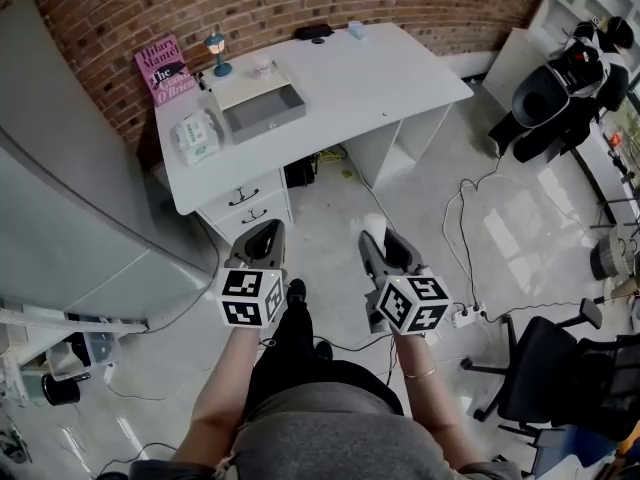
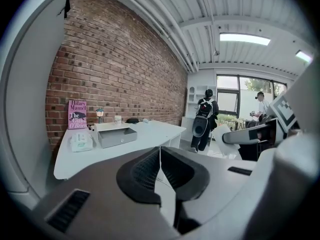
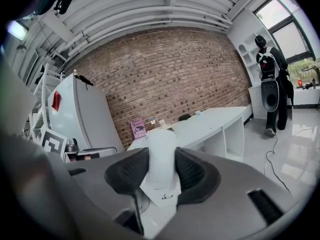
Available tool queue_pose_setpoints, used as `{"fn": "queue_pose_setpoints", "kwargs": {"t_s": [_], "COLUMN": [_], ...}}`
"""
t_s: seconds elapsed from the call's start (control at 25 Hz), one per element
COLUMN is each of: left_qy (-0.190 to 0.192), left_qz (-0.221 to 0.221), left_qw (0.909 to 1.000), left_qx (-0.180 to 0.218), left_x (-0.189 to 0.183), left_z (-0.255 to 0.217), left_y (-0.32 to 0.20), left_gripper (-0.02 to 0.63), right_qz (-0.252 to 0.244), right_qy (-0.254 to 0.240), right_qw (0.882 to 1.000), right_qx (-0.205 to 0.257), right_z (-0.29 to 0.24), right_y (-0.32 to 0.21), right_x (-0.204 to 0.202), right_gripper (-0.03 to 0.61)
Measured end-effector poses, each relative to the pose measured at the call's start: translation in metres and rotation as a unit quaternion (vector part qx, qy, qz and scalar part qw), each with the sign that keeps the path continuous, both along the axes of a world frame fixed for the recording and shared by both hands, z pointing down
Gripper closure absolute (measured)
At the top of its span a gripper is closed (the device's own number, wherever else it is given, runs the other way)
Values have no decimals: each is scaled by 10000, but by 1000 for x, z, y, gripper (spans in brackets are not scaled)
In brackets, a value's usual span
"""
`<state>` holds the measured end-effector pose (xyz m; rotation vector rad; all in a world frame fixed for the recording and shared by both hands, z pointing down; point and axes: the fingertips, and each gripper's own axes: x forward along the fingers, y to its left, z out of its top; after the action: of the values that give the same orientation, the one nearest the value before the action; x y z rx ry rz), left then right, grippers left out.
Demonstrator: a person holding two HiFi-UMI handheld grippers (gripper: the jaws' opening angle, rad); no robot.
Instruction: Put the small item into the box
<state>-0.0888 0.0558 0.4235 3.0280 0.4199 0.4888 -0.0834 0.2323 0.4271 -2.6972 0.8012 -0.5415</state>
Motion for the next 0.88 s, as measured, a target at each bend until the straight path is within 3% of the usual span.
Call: {"fn": "queue_pose_setpoints", "kwargs": {"t_s": [0.56,0.88], "left_qy": [-42,-50], "left_qz": [67,55], "left_qw": [9998,9997], "left_qx": [-162,-223], "left_x": [137,193], "left_z": [2,2], "left_y": [-59,-95], "left_gripper": [588,588], "right_qz": [15,43], "right_qy": [-14,-45], "right_qw": [10000,10000], "right_qx": [-16,-75], "right_z": [-8,-8], "right_y": [-65,-99], "right_x": [132,190], "right_gripper": [413,413]}}
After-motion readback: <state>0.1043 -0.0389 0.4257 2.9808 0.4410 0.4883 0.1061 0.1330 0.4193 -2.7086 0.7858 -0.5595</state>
